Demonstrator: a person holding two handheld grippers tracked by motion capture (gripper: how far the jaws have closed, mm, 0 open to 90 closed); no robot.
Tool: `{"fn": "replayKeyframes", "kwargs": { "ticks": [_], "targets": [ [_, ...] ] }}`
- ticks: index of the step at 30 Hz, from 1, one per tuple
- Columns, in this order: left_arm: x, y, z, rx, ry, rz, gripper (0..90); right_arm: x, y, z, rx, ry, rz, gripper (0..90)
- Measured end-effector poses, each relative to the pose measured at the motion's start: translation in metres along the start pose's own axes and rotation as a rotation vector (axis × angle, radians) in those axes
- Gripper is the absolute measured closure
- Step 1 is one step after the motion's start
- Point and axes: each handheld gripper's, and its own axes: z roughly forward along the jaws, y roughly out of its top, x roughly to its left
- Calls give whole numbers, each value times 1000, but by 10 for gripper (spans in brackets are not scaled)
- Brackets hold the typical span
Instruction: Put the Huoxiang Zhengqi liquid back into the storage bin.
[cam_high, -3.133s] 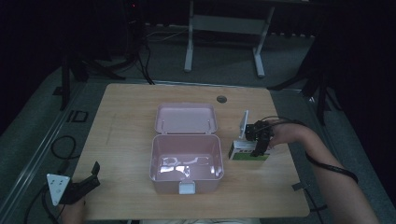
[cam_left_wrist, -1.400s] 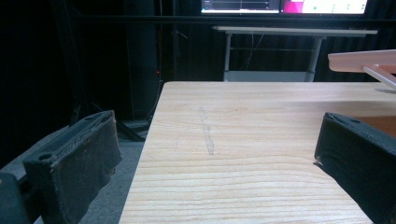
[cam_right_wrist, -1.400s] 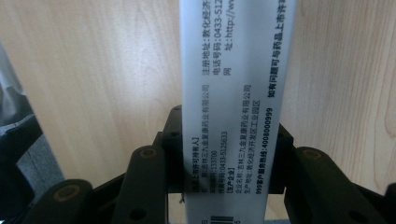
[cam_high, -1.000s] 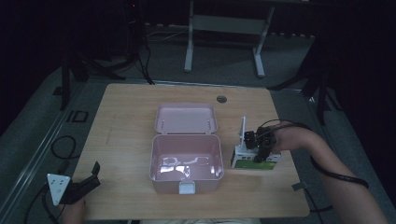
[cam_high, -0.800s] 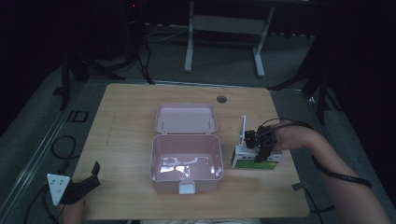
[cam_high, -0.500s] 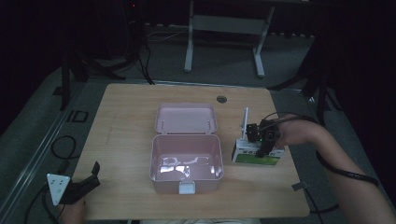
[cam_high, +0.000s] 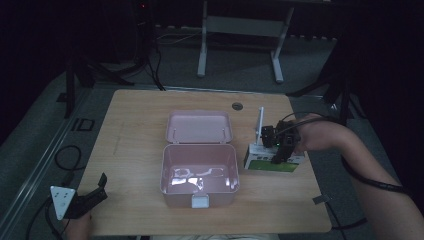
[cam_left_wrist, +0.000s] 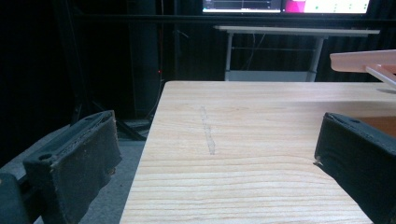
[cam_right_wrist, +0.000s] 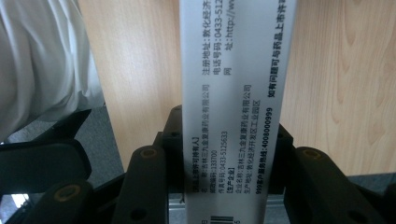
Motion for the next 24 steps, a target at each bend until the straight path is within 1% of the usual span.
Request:
{"fn": "replayKeyframes", "kwargs": {
  "ticks": [3, 5, 6, 9, 11, 12, 13, 15, 17, 18, 19, 20, 24],
  "targets": [
    [0, 0, 0, 2, 0, 0, 2, 6, 7, -5, -9, -10, -26, 625],
    [0, 0, 0, 2, -1, 0, 2, 8, 10, -6, -12, -8, -29, 625],
    [0, 0, 0, 2, 0, 0, 2, 10, 12, -8, -18, -10, -39, 625],
    [0, 0, 0, 1, 0, 1, 2, 16, 24, -14, -34, -13, -63, 625],
    [0, 0, 0, 1, -1, 1, 2, 19, 33, -16, -29, -12, -76, 625],
    [0, 0, 0, 1, -1, 1, 2, 19, 33, -16, -29, -12, -76, 625],
    [0, 0, 0, 1, -1, 1, 2, 21, 43, -17, -20, -11, -87, 624],
    [0, 0, 0, 0, -3, -1, 2, 22, 51, -17, -11, -6, -88, 624],
    [0, 0, 0, 0, -3, 0, 2, 24, 59, -16, -1, -9, -101, 624],
    [0, 0, 0, 0, -3, 0, 2, 24, 64, -16, -2, -9, -106, 624],
    [0, 0, 0, 0, -3, 0, 2, 24, 64, -16, -2, -9, -106, 624],
    [0, 0, 0, 0, -4, -1, 2, 25, 74, -16, -8, -3, -115, 624],
    [0, 0, 0, 0, -5, 0, 2, 27, 89, -15, -14, -1, -143, 624]
  ]
}}
